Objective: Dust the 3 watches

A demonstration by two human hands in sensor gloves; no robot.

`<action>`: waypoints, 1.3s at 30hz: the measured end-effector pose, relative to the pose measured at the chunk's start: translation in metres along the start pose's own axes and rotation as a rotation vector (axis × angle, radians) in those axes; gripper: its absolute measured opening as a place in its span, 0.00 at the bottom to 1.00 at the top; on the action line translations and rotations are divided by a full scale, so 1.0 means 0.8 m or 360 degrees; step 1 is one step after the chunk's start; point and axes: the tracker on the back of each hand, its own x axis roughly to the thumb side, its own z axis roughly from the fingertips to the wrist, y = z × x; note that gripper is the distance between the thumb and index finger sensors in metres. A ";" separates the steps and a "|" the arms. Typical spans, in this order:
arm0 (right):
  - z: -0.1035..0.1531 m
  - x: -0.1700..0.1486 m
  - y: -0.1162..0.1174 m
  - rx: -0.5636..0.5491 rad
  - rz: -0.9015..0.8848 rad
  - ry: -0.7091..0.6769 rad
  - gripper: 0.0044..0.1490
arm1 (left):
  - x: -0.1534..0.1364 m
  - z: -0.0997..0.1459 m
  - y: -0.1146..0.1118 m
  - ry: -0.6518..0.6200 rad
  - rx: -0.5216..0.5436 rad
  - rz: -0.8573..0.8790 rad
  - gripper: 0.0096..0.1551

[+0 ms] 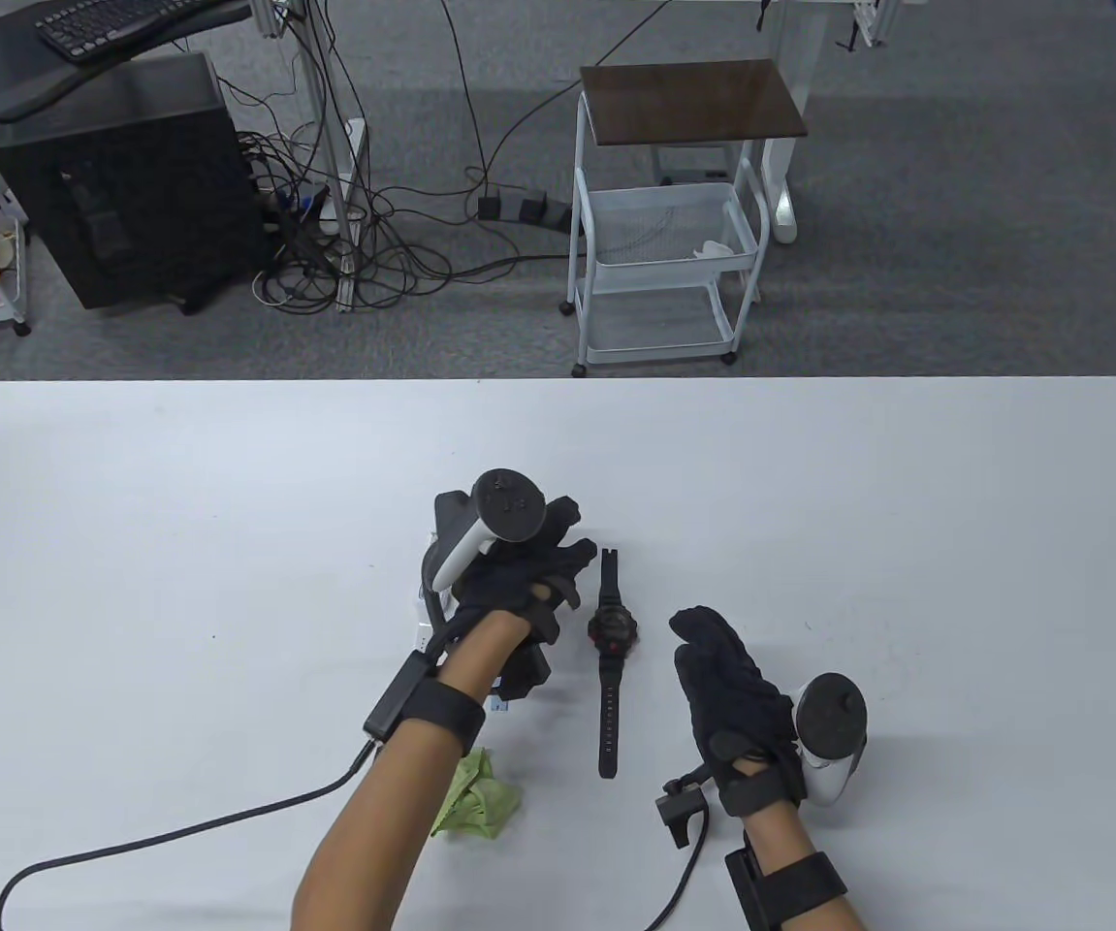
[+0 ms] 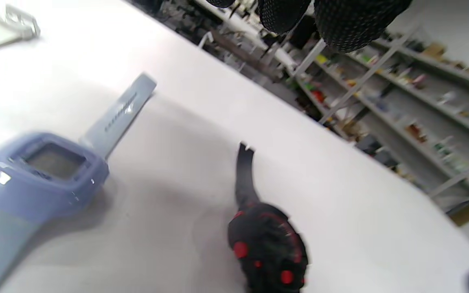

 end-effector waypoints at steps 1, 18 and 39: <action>0.000 0.000 0.001 0.0008 0.0000 -0.0003 0.52 | -0.003 0.012 0.009 -0.0044 0.0012 0.0027 0.40; 0.002 0.004 0.015 0.0137 0.0018 -0.0112 0.51 | -0.160 0.182 0.067 -0.0384 0.0378 0.0357 0.41; 0.004 0.009 0.030 0.0264 0.0047 -0.0223 0.55 | -0.200 0.206 0.043 -0.0358 0.0295 0.0456 0.41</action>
